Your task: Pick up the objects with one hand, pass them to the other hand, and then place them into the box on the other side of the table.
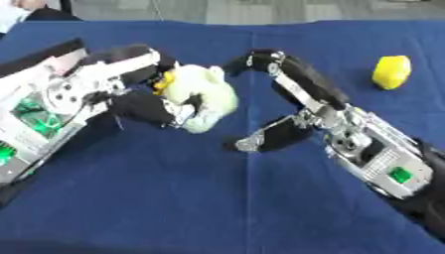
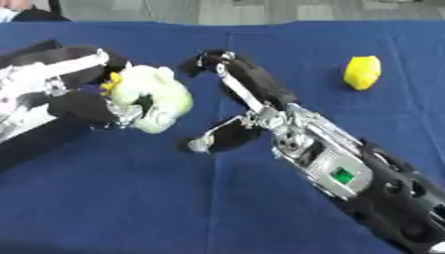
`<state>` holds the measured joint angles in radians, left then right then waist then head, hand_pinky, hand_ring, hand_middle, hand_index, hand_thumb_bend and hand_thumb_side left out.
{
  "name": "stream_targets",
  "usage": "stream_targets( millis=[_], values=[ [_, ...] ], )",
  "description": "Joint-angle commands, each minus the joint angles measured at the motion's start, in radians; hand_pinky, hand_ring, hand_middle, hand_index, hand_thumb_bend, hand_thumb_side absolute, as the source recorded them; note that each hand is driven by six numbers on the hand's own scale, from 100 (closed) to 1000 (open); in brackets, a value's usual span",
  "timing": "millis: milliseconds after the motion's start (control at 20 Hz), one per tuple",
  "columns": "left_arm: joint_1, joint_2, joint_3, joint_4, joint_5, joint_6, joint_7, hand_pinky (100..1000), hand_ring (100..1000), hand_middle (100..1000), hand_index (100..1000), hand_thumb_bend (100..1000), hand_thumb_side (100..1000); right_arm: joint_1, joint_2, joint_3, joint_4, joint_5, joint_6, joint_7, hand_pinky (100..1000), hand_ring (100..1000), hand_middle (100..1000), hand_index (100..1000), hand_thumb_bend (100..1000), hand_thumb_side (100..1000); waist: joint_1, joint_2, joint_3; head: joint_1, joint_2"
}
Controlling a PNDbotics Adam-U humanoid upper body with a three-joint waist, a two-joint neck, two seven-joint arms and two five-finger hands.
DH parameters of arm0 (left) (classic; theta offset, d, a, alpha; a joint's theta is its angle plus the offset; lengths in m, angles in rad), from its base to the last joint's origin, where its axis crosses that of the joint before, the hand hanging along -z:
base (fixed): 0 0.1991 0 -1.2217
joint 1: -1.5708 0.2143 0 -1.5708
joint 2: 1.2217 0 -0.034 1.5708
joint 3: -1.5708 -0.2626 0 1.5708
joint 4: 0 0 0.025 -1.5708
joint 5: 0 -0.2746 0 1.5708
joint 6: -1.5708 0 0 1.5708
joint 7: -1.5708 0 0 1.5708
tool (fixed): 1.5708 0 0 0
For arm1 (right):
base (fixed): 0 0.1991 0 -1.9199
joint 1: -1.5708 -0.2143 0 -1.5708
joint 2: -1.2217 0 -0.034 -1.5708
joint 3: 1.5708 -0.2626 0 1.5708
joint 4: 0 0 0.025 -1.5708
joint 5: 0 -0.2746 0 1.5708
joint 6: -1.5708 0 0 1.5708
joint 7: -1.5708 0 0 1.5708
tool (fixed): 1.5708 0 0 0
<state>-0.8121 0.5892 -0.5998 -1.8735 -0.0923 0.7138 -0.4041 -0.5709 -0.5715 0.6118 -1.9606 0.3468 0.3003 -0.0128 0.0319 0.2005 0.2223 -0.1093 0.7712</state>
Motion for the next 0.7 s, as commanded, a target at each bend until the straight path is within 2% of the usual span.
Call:
stream_targets(
  millis=[50, 350, 700],
  values=[
    [0.003, 0.046, 0.043, -0.032, 0.020, 0.008, 0.024, 778, 548, 447, 341, 100, 279, -0.007, -0.018, -0.014, -0.008, 0.014, 0.002, 0.012, 844, 829, 702, 803, 684, 194, 0.009, -0.016, 0.002, 0.001, -0.001],
    [0.049, 0.108, 0.106, -0.061, 0.035, 0.009, 0.080, 779, 549, 449, 345, 100, 284, -0.002, -0.022, -0.018, -0.010, 0.018, 0.008, 0.008, 847, 837, 718, 813, 681, 196, 0.008, -0.016, 0.003, 0.006, -0.001],
    [0.102, 0.192, 0.196, -0.037, 0.046, 0.001, 0.169, 778, 551, 452, 349, 100, 288, 0.002, -0.033, -0.030, -0.026, 0.013, 0.019, 0.002, 847, 836, 719, 812, 677, 198, 0.005, -0.015, 0.001, 0.040, -0.001]
  ],
)
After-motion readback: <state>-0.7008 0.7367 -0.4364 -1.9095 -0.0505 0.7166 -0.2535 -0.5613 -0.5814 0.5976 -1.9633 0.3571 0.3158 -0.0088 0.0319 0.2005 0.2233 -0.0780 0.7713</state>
